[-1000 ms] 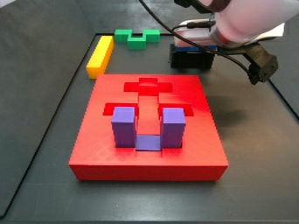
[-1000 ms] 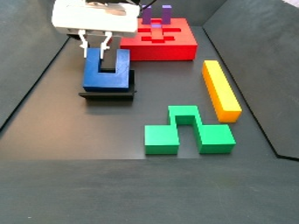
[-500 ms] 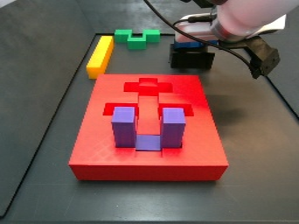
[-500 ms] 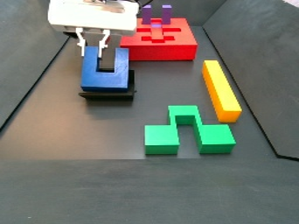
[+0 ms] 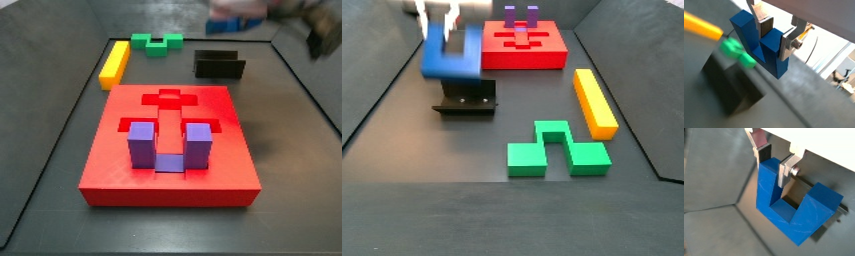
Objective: Pick up the blue object. Move up. Place the blue object on the fixture. Regrasp the blue object. Move to above the board. Insert the blue object.
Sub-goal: Move to above the board.
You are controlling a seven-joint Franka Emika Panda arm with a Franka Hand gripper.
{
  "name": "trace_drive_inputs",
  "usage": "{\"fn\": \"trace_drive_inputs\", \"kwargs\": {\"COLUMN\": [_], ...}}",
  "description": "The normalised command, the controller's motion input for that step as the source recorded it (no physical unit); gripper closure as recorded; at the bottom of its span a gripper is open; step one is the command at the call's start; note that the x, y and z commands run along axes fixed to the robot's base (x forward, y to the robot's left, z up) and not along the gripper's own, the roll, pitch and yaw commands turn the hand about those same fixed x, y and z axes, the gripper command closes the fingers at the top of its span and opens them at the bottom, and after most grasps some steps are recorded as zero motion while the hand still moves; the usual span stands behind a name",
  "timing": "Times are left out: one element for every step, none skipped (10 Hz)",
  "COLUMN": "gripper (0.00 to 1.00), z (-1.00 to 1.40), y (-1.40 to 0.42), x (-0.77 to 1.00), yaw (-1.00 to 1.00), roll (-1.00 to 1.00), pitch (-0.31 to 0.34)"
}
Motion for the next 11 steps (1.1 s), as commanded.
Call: {"fn": "trace_drive_inputs", "kwargs": {"gripper": [1.0, 1.0, 1.0, 1.0, 1.0, 1.0, 1.0, 1.0, 1.0, 1.0, 1.0], "z": [1.4, 1.4, 1.4, 1.4, 0.6, 0.17, 0.26, 0.3, 0.3, 0.26, 0.28], "y": [0.01, -0.01, -0.02, 0.0, 0.0, -0.02, -1.4, -1.4, -1.36, -1.29, -1.29], "x": [-0.06, -0.05, -0.06, -0.05, -0.01, 0.02, -1.31, -1.35, -1.4, -1.4, -1.4], "yaw": [0.02, 0.01, 0.01, 0.0, 0.01, 0.01, -0.14, -0.14, -0.13, -0.12, -0.11], "roll": [-0.04, -0.01, -0.01, -0.02, -0.01, 0.0, -1.0, -1.0, -1.0, -1.0, -1.0], "pitch": [0.001, 0.017, 0.021, 0.022, 0.036, 0.052, 0.141, 0.124, 0.107, 0.1, 0.109]}}
